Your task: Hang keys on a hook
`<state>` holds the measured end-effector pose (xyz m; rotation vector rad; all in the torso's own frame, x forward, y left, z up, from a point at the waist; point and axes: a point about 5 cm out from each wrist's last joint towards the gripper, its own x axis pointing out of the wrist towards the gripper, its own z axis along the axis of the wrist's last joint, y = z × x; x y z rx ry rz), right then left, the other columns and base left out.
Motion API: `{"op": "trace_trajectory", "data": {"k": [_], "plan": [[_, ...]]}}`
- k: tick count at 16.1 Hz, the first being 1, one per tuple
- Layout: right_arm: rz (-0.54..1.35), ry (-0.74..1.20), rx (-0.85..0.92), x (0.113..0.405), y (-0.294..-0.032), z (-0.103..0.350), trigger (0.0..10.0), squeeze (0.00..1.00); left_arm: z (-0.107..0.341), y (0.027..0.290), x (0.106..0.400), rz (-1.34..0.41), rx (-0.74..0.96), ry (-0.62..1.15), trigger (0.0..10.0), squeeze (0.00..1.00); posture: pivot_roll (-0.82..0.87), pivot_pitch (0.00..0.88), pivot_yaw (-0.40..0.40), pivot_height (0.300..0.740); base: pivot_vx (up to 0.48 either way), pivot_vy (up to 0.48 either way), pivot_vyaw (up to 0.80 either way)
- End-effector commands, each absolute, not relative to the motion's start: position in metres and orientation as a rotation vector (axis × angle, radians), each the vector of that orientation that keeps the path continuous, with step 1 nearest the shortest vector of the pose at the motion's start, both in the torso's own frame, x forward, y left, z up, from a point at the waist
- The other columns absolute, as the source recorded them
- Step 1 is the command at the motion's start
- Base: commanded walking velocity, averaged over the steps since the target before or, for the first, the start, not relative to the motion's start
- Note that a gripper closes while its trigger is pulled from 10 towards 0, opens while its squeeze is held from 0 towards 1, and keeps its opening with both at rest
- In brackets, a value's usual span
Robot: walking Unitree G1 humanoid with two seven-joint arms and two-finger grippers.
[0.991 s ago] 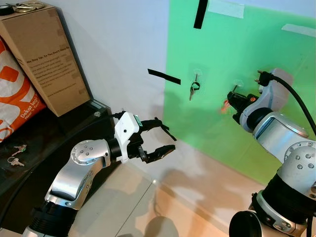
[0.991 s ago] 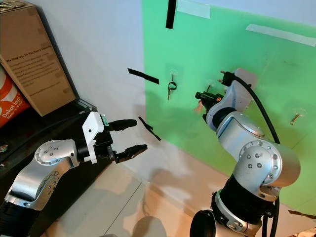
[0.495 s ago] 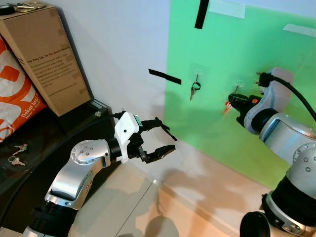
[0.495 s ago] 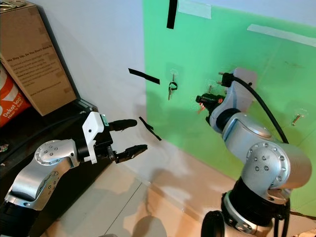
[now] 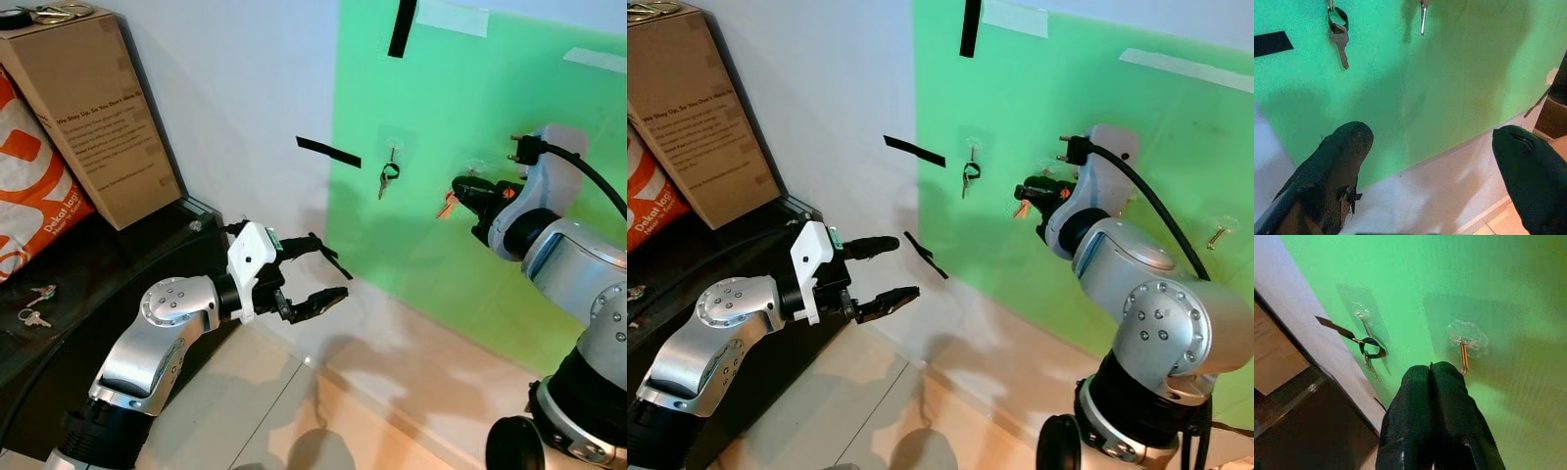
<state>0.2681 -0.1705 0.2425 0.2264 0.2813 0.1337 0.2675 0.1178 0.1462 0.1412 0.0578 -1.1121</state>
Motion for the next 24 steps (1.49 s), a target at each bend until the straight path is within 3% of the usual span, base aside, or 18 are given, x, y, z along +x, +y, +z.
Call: {"op": "trace_trajectory", "data": {"k": [1,5,10,18,24], "plan": [[0.153,0.276,0.206,0.266,-0.168,0.245,10.0,0.0,0.15,0.117,0.27,-1.117,0.152,0.055,10.0,0.0,-0.08,0.0,0.013,0.74,0.0,0.0,0.0],[0.193,0.169,0.207,0.264,-0.169,0.259,10.0,0.0,0.149,0.117,0.27,-1.12,0.15,0.054,10.0,0.0,-0.08,0.0,0.018,0.74,0.0,0.0,0.0],[0.148,0.265,0.102,0.268,-0.166,0.243,10.0,0.0,0.15,0.116,0.271,-1.117,0.151,0.051,10.0,0.0,-0.08,0.0,0.013,0.74,0.0,0.0,0.0],[0.032,0.2,0.166,0.276,-0.175,0.25,10.0,0.0,0.15,0.116,0.271,-1.115,0.152,0.05,10.0,0.0,-0.08,0.0,0.013,0.74,0.0,0.0,0.0],[-0.023,0.294,0.141,0.276,-0.183,0.233,10.0,0.0,0.15,0.116,0.271,-1.118,0.153,0.051,10.0,0.0,-0.08,0.0,0.014,0.74,0.0,0.0,0.0]]}}
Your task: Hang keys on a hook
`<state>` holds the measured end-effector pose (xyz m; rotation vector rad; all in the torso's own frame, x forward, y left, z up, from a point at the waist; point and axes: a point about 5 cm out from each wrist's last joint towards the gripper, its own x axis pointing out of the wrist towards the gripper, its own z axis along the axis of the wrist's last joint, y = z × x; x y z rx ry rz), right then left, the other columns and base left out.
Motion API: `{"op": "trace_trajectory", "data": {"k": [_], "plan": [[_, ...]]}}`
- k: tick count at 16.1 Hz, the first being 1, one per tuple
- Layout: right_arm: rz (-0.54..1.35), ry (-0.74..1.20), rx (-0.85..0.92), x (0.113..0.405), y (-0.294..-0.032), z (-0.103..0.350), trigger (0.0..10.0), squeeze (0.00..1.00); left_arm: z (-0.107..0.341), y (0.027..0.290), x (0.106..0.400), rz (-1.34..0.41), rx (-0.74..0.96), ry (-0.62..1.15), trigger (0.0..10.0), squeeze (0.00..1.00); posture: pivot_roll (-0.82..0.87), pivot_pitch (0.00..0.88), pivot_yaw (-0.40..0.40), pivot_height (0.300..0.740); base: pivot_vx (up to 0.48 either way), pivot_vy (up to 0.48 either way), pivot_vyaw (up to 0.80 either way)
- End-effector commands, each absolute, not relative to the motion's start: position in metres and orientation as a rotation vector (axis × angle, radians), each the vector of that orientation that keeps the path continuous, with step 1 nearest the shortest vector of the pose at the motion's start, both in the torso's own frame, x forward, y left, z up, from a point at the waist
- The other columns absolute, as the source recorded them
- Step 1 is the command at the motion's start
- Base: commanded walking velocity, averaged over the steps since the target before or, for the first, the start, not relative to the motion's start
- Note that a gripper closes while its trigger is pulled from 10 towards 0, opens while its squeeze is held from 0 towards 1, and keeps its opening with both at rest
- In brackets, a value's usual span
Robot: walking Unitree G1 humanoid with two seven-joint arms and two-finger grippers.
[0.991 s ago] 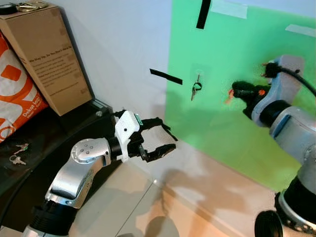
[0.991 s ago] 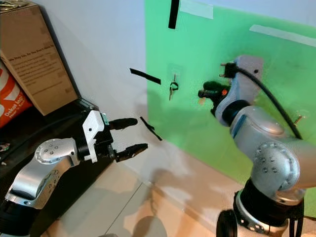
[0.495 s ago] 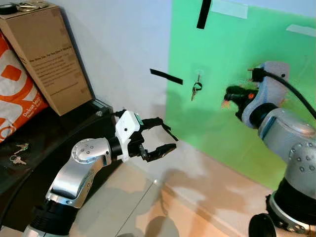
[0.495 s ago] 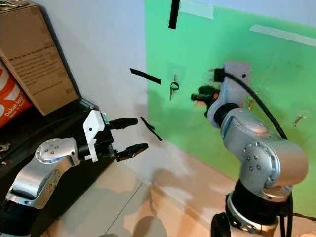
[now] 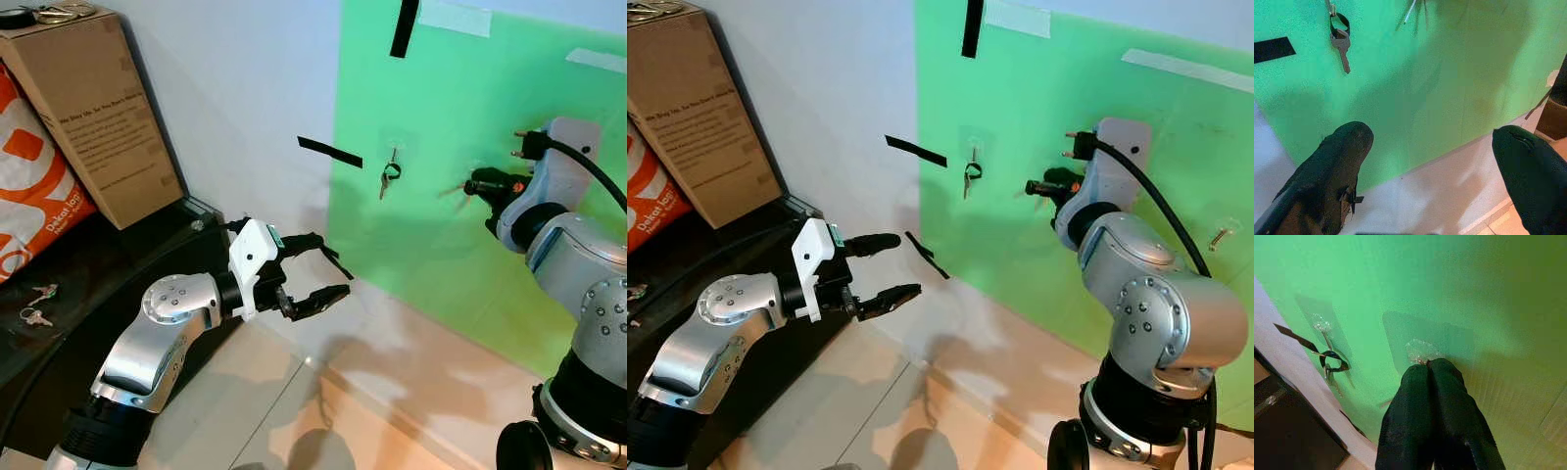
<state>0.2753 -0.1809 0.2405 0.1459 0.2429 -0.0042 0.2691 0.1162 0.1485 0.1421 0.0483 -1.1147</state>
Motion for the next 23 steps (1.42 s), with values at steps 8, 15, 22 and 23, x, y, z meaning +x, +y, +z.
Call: {"op": "trace_trajectory", "data": {"k": [8,15,22,23], "plan": [[-0.003,0.299,0.131,0.272,-0.183,0.23,10.0,0.0,0.149,0.116,0.27,-1.12,0.157,0.051,10.0,0.0,-0.08,0.0,0.009,0.74,0.0,0.0,0.0],[0.04,0.227,0.154,0.273,-0.178,0.241,10.0,0.0,0.148,0.116,0.269,-1.121,0.157,0.052,10.0,0.0,-0.07,0.0,0.006,0.74,0.0,0.0,0.0],[0.178,0.171,0.139,0.269,-0.159,0.251,10.0,0.0,0.149,0.116,0.27,-1.118,0.157,0.05,10.0,0.0,-0.08,0.0,0.007,0.74,0.0,0.0,0.0],[0.201,0.166,0.132,0.269,-0.155,0.252,10.0,0.0,0.149,0.115,0.271,-1.118,0.157,0.05,10.0,0.0,-0.08,0.0,0.006,0.74,0.0,0.0,0.0]]}}
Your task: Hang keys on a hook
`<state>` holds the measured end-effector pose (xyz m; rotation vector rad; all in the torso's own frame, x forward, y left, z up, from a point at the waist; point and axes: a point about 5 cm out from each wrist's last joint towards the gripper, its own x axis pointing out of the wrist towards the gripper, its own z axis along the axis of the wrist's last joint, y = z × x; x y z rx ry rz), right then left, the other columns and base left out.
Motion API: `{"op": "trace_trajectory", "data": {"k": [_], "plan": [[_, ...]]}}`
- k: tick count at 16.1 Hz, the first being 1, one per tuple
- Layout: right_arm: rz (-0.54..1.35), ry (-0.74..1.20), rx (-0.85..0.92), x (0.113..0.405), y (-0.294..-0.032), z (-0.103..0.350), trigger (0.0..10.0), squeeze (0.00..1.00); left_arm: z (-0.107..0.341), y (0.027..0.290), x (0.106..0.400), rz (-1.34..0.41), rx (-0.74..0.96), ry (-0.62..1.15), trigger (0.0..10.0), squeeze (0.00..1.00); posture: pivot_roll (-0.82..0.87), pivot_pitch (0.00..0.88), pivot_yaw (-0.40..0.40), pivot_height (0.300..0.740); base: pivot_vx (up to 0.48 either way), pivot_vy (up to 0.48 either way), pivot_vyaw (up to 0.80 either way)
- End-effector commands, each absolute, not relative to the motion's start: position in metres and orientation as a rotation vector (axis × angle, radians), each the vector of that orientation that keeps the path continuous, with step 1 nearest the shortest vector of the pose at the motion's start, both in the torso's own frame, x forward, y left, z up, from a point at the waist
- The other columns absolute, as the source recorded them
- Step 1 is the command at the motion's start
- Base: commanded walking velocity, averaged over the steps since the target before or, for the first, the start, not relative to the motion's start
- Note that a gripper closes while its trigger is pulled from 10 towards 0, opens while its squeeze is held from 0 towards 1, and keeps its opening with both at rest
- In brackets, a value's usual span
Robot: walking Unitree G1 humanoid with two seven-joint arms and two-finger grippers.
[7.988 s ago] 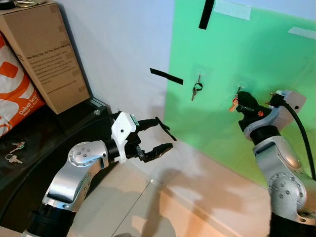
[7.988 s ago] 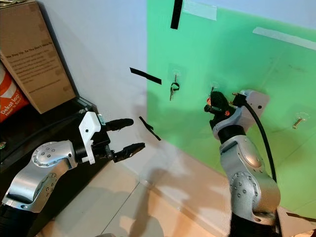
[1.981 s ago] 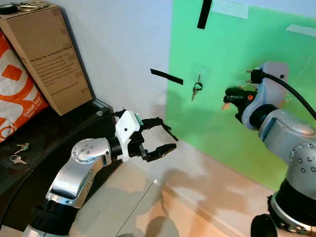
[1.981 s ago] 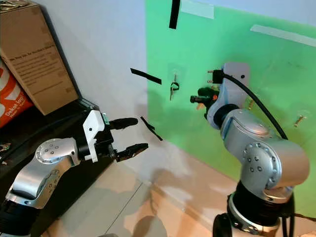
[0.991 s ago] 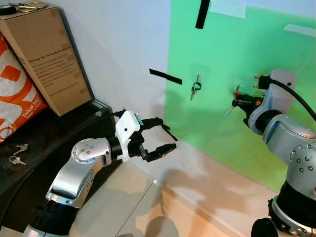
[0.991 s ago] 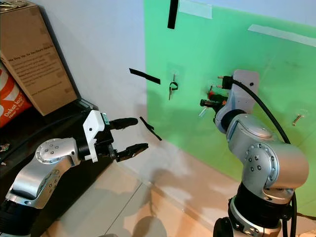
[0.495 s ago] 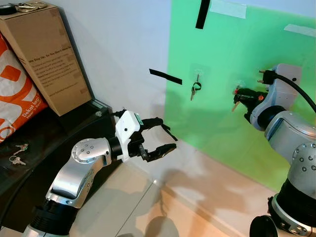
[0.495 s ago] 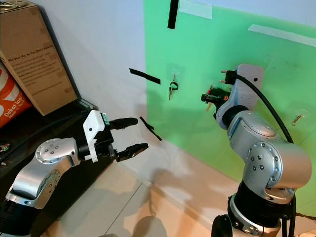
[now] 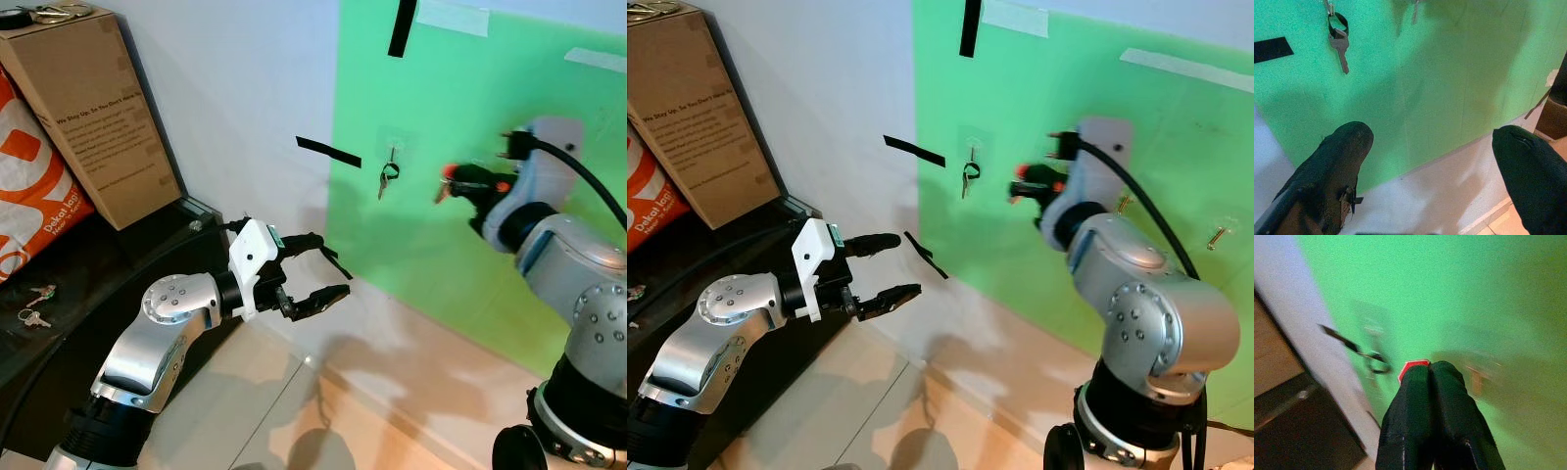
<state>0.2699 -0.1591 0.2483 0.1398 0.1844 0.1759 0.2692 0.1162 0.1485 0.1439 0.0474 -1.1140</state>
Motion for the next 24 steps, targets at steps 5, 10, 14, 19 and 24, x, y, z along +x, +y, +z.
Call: {"op": "trace_trajectory", "data": {"k": [5,10,14,19,24], "plan": [[0.082,0.227,0.124,0.272,-0.171,0.243,10.0,0.0,0.149,0.115,0.271,-1.114,0.155,0.05,10.0,0.0,-0.08,0.0,0.006,0.74,0.0,0.0,0.0],[0.08,0.298,0.075,0.269,-0.175,0.234,10.0,0.0,0.149,0.115,0.271,-1.119,0.153,0.052,10.0,0.0,-0.08,0.0,0.011,0.74,0.0,0.0,0.0],[0.299,0.277,0.02,0.259,-0.15,0.238,10.0,0.0,0.149,0.115,0.271,-1.121,0.153,0.053,10.0,0.0,-0.08,0.0,0.011,0.74,0.0,0.0,0.0],[0.179,0.3,0.039,0.264,-0.166,0.234,10.0,0.0,0.149,0.116,0.272,-1.12,0.154,0.054,10.0,0.0,-0.08,0.0,0.011,0.74,0.0,0.0,0.0],[0.107,0.276,0.034,0.267,-0.176,0.239,10.0,0.0,0.149,0.116,0.272,-1.122,0.156,0.055,10.0,0.0,-0.08,0.0,0.015,0.74,0.0,0.0,0.0]]}}
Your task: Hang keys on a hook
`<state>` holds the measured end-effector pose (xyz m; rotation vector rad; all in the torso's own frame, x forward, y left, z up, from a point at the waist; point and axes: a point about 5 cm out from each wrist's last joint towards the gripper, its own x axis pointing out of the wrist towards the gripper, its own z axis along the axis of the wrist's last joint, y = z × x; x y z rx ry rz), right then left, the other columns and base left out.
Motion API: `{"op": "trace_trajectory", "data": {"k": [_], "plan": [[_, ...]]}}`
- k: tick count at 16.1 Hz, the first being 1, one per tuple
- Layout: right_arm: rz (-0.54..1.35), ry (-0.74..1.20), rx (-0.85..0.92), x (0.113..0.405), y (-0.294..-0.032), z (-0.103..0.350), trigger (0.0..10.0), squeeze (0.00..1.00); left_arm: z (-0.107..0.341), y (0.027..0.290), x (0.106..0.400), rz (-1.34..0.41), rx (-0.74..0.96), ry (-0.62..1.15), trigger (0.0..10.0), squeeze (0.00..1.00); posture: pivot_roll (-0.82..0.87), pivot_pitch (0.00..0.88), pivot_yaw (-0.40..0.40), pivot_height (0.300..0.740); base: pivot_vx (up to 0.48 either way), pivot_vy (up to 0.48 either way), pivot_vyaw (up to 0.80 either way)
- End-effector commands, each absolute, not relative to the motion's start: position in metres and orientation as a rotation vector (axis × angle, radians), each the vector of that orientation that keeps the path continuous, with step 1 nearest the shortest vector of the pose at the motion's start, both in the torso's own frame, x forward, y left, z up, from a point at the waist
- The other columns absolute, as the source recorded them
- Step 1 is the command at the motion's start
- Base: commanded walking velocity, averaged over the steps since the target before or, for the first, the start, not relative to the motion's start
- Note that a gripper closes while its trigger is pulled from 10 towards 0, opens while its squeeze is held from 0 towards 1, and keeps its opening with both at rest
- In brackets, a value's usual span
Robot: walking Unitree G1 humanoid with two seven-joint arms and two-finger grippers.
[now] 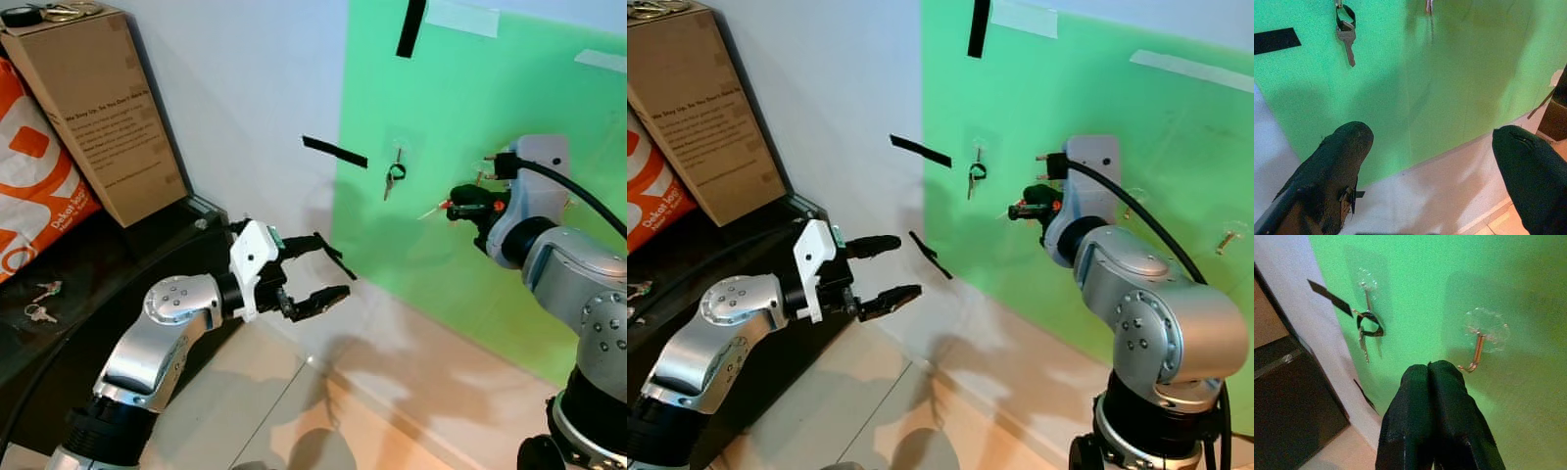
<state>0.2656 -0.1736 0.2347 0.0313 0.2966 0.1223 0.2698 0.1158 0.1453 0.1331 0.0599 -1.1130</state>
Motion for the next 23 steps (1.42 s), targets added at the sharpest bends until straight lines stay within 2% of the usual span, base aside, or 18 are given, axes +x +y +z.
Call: {"op": "trace_trajectory", "data": {"k": [1,4,11,16,23], "plan": [[0.071,0.27,0.048,0.268,-0.181,0.24,10.0,0.0,0.149,0.116,0.272,-1.122,0.156,0.055,10.0,0.0,-0.08,0.0,0.015,0.74,0.0,0.0,0.0],[0.001,0.269,0.102,0.27,-0.191,0.241,10.0,0.0,0.149,0.116,0.272,-1.124,0.157,0.054,10.0,0.0,-0.08,0.0,0.015,0.74,0.0,0.0,0.0],[0.018,0.344,0.173,0.268,-0.188,0.23,10.0,0.0,0.148,0.115,0.27,-1.128,0.157,0.053,10.0,0.0,-0.08,0.0,0.009,0.74,0.0,0.0,0.0],[-0.047,0.423,0.235,0.268,-0.193,0.215,10.0,0.0,0.148,0.115,0.269,-1.129,0.158,0.054,10.0,0.0,-0.08,0.0,0.006,0.74,0.0,0.0,0.0],[-0.04,0.408,0.194,0.269,-0.19,0.211,10.0,0.0,0.149,0.115,0.27,-1.124,0.16,0.05,10.0,0.0,-0.07,0.0,0.004,0.74,0.0,0.0,0.0]]}}
